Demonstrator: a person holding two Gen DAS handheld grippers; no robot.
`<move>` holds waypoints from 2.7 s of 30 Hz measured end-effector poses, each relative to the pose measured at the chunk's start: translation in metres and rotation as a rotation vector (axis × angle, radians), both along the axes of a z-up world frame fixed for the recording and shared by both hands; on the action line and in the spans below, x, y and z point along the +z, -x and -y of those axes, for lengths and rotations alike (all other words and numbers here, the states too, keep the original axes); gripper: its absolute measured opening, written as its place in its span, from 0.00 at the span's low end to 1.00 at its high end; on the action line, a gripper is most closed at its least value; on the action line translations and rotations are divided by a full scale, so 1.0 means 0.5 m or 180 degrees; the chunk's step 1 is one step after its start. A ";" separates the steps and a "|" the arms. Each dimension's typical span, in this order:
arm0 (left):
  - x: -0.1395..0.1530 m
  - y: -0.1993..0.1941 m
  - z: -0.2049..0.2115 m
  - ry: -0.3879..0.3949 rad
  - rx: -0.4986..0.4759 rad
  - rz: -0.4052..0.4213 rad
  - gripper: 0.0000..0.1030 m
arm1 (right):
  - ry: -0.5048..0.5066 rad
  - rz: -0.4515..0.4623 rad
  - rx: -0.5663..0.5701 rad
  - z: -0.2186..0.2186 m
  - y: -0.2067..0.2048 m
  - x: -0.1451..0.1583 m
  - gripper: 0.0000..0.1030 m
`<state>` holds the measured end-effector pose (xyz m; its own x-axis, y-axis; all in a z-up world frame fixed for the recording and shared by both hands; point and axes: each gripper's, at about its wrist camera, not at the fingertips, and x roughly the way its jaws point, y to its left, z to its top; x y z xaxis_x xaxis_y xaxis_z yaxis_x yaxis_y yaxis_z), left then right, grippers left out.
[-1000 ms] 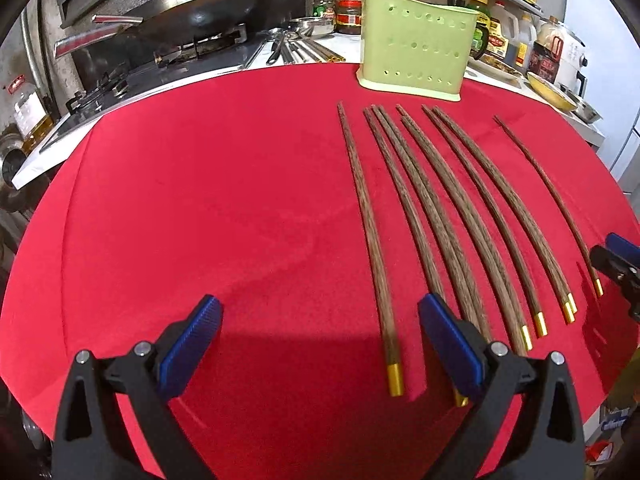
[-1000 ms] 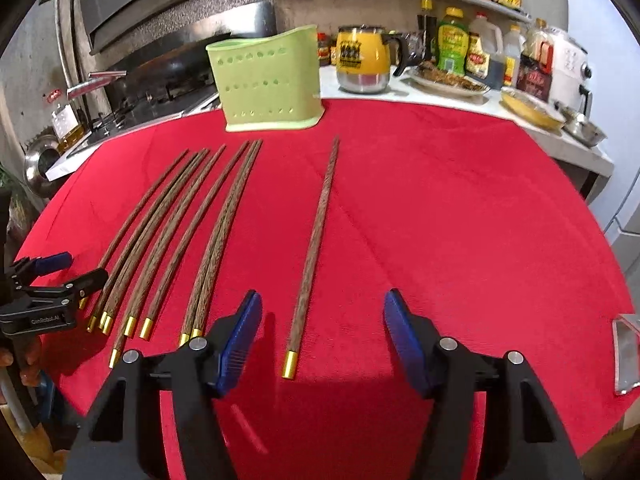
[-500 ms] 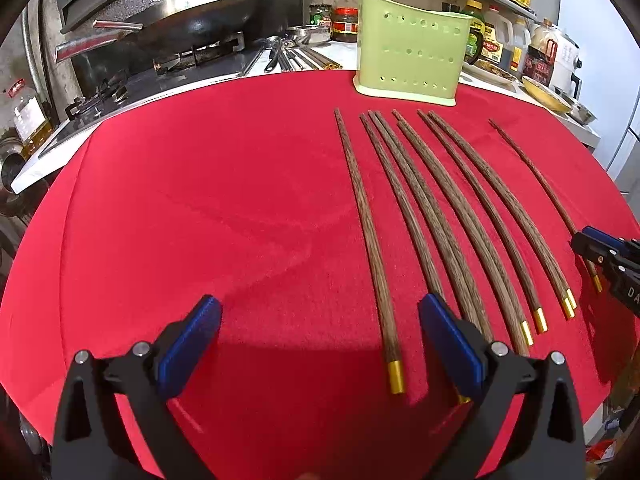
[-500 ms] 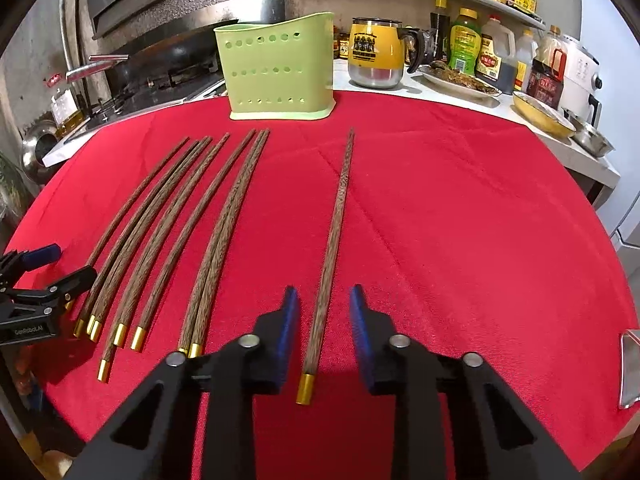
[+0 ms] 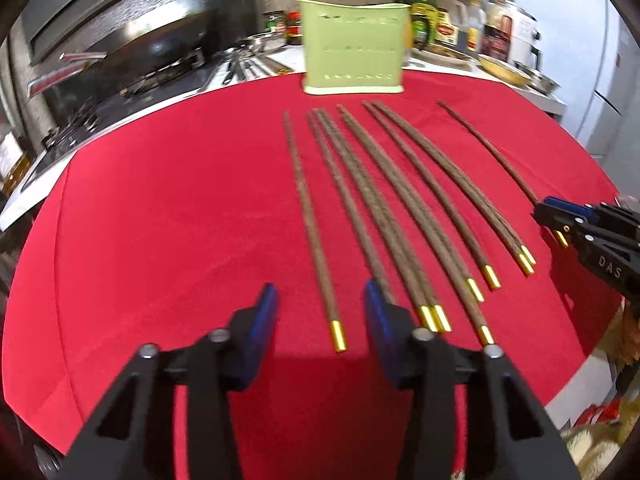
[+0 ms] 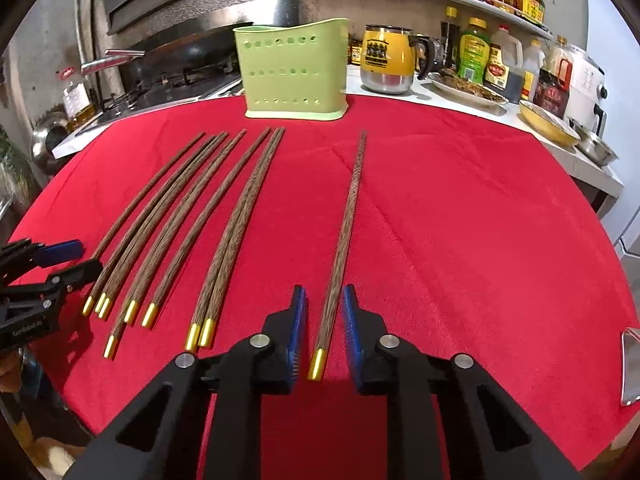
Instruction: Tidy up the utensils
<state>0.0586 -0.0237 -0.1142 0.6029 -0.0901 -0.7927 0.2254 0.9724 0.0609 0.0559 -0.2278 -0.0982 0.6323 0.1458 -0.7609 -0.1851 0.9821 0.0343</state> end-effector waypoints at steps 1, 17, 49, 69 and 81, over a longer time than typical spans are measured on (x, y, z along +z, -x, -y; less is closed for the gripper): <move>0.000 0.001 0.001 0.0010 -0.0002 -0.0006 0.37 | -0.0009 0.0006 0.0011 0.001 0.003 0.000 0.15; 0.005 0.061 -0.013 0.0065 -0.0104 -0.0106 0.09 | -0.0293 0.0000 0.0068 0.037 0.062 0.000 0.15; 0.028 0.052 -0.032 0.0264 0.0130 0.0281 0.07 | -0.0141 0.0306 -0.0141 0.018 0.083 0.018 0.07; 0.351 0.101 -0.070 0.0528 -0.0063 0.1578 0.07 | -0.0322 0.1327 0.0006 0.043 0.101 0.359 0.06; 0.330 0.076 -0.078 0.0518 -0.0029 0.1432 0.07 | -0.0179 0.1390 0.0017 0.034 0.055 0.402 0.03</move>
